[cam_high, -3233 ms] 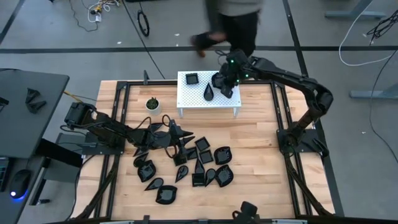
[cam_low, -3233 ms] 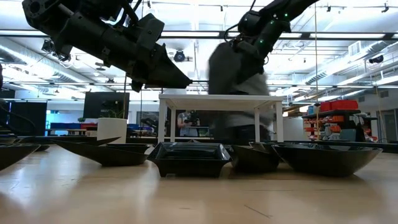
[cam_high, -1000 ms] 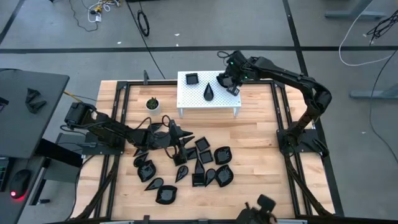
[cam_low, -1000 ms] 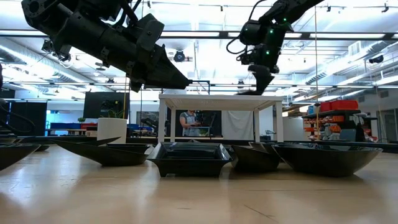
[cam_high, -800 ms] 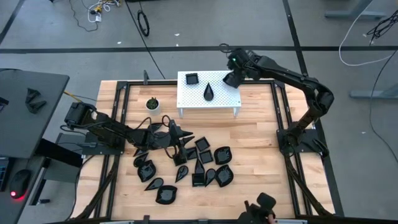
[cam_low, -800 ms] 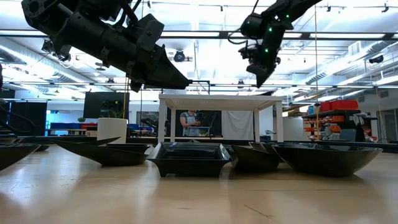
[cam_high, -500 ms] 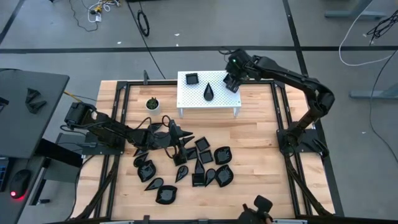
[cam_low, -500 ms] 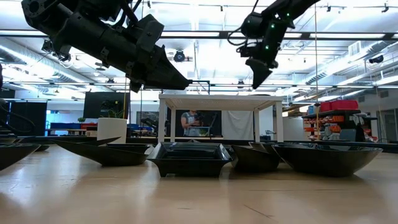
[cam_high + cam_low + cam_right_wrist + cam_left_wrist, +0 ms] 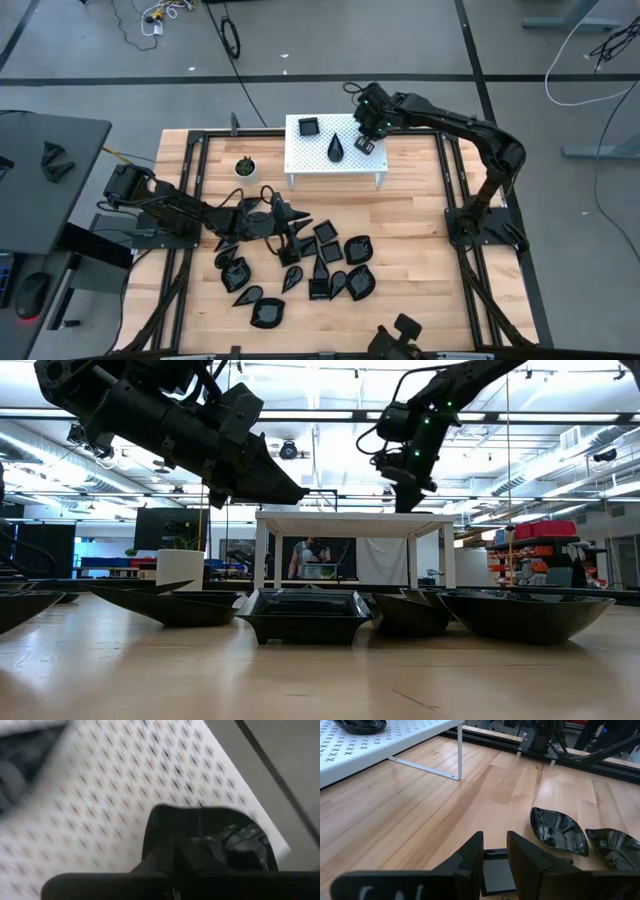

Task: Pick & Place Mini shaped plates
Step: Stack the black plate on top of the black plate on the shelf

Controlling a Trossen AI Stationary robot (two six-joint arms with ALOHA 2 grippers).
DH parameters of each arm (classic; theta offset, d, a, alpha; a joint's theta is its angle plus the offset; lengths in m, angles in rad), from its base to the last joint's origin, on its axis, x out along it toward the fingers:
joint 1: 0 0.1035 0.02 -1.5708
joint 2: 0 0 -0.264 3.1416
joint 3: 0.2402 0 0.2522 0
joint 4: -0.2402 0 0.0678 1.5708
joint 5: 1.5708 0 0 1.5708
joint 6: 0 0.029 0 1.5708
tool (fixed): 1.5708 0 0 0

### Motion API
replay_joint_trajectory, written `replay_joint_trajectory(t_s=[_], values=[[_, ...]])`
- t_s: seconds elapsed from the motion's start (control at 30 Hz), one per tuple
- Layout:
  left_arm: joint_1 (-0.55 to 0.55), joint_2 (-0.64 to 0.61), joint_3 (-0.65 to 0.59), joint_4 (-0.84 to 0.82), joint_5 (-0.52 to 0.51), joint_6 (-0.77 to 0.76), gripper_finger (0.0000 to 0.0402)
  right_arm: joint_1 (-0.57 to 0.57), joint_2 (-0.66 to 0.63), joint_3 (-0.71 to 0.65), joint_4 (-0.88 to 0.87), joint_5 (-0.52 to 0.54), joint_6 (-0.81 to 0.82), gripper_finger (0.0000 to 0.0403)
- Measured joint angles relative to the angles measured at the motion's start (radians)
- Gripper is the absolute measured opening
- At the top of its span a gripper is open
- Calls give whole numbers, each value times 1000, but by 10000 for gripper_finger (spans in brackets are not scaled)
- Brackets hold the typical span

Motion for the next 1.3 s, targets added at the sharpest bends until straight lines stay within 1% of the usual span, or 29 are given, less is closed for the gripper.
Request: replay_joint_trajectory(t_s=[0.1, 0.2, 0.3, 0.53, 0.6, 0.73, 0.93, 1.03, 1.17, 1.23, 1.3], values=[[0, 0, 0, 0, 0, 0, 89, 0, 1, 0, 91, -55, 18, 11], [0, 0, 0, -1, 0, 0, 89, 0, 1, 0, 160, -66, 18, 11], [0, 0, 0, -1, 0, 1, 89, 0, 1, 0, 145, -66, -6, 11], [0, 0, 0, -3, 0, 0, 89, -5, 0, 0, 10, -60, -27, 11], [0, 0, 0, -3, 0, 0, 89, -5, 9, 0, 16, -40, -25, 11], [0, 0, 0, -3, 0, 0, 89, -3, 27, 0, 64, -39, -38, 11], [0, 0, 0, -7, 0, 1, 89, 5, 35, 0, 170, -39, -111, 11], [0, 0, 0, -7, 0, 1, 89, 10, 16, 0, 176, -39, -157, 11], [0, 0, 0, -7, 1, 1, 89, 41, -38, 0, 172, -35, -167, 11], [0, 0, 0, -7, 1, 0, 89, 72, -69, 0, 167, -35, -152, 11], [0, 0, 0, -7, 1, -1, 89, 113, -104, 0, 160, -38, -103, 8]])
